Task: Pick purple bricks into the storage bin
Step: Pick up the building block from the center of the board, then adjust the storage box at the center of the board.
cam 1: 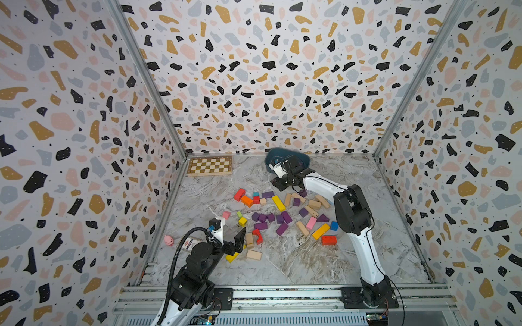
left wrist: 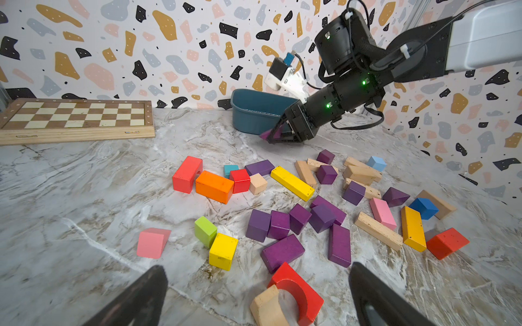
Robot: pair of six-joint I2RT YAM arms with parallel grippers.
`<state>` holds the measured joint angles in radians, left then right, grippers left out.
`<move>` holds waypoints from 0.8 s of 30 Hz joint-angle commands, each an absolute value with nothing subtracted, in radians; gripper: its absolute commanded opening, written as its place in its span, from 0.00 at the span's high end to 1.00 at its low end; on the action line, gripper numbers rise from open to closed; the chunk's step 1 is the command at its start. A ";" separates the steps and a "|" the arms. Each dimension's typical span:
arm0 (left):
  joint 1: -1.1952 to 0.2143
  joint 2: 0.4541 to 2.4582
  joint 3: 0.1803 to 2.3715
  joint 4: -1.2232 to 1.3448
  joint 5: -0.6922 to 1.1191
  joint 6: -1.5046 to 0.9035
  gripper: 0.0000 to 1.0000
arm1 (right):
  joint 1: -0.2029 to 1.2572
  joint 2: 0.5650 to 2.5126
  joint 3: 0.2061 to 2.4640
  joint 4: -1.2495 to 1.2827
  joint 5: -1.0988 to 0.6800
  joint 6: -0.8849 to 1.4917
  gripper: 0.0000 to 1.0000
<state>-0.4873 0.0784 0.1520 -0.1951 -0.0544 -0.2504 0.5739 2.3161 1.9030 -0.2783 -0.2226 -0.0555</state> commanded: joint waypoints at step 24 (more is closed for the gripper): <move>-0.490 0.088 0.138 -0.160 -0.020 -0.234 0.01 | 0.466 2.639 2.496 -0.262 -0.188 0.181 0.86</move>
